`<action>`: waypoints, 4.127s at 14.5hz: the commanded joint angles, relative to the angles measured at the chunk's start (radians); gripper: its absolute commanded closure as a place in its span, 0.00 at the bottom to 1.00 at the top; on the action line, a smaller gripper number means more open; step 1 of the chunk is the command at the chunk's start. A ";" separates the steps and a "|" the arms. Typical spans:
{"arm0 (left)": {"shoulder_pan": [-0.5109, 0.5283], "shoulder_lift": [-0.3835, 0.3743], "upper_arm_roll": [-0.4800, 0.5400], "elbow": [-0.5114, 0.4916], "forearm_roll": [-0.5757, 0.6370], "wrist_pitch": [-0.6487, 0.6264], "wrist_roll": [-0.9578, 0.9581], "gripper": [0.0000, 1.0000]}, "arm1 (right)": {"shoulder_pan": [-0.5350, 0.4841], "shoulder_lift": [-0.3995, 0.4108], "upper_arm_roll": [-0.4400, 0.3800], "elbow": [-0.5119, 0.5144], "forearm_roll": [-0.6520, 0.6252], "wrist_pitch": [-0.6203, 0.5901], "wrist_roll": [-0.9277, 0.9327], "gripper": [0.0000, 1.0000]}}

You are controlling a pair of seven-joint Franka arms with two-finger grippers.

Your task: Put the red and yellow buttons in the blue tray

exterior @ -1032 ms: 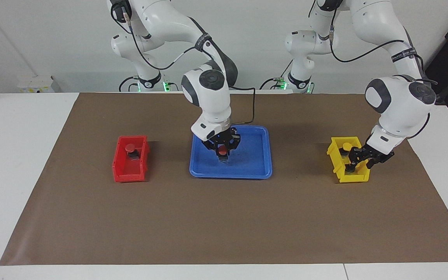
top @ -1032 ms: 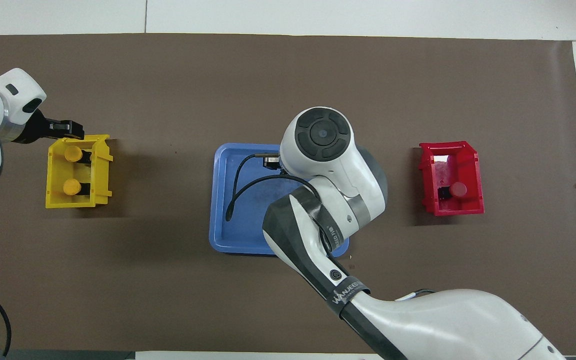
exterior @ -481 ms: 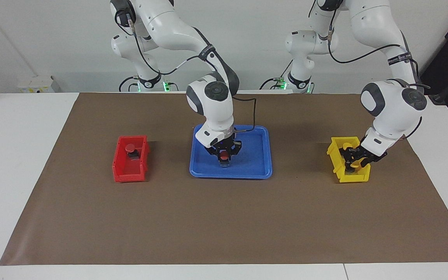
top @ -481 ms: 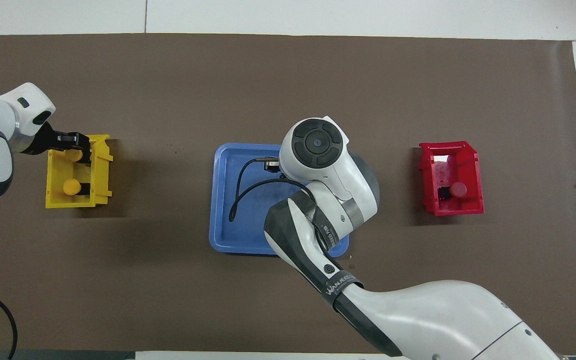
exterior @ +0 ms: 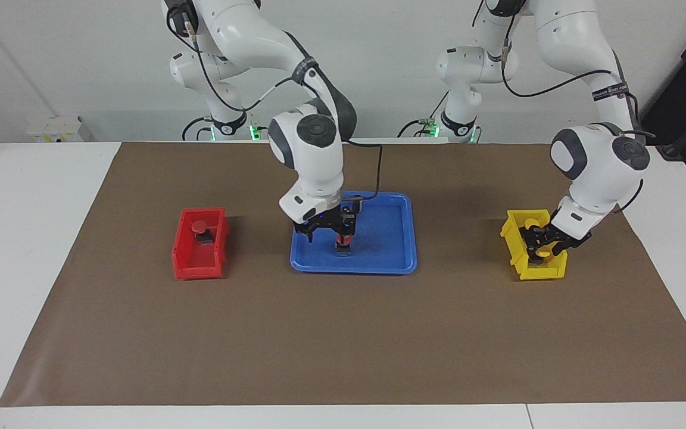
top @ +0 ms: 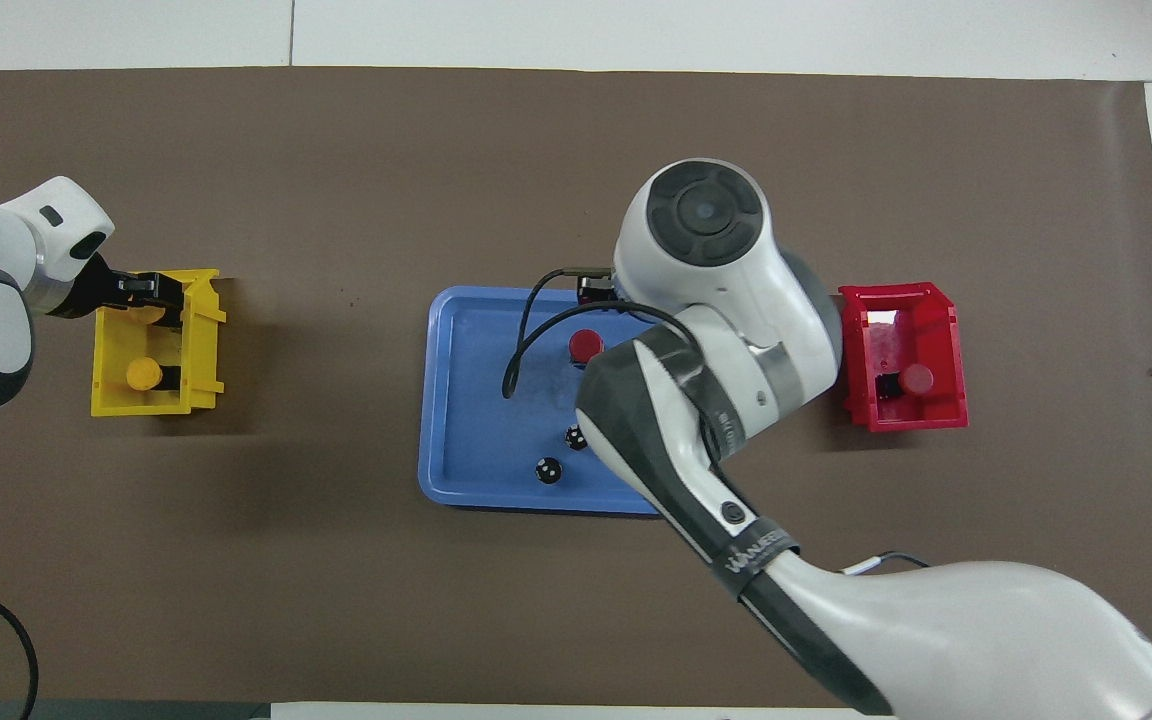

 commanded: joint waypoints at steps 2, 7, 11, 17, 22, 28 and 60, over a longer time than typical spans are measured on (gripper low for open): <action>-0.001 -0.038 0.004 -0.059 -0.023 0.042 0.001 0.32 | -0.173 -0.212 0.014 -0.188 0.002 -0.100 -0.260 0.25; 0.002 -0.022 0.004 0.029 -0.023 -0.016 -0.002 0.99 | -0.329 -0.373 0.014 -0.526 0.002 0.116 -0.504 0.27; -0.059 -0.020 -0.006 0.364 -0.011 -0.434 -0.161 0.99 | -0.415 -0.405 0.014 -0.651 0.016 0.264 -0.580 0.29; -0.528 -0.005 -0.010 0.227 -0.013 -0.175 -0.708 0.99 | -0.434 -0.386 0.014 -0.685 0.019 0.322 -0.578 0.33; -0.643 0.122 -0.010 0.163 -0.022 0.047 -0.817 0.99 | -0.434 -0.361 0.014 -0.714 0.019 0.385 -0.578 0.34; -0.660 0.141 -0.010 0.168 -0.022 0.058 -0.800 0.00 | -0.432 -0.363 0.014 -0.767 0.019 0.426 -0.581 0.37; 0.013 -0.216 0.011 -0.248 0.039 0.010 -0.047 0.33 | 0.026 -0.077 0.029 -0.353 0.025 0.336 -0.012 0.65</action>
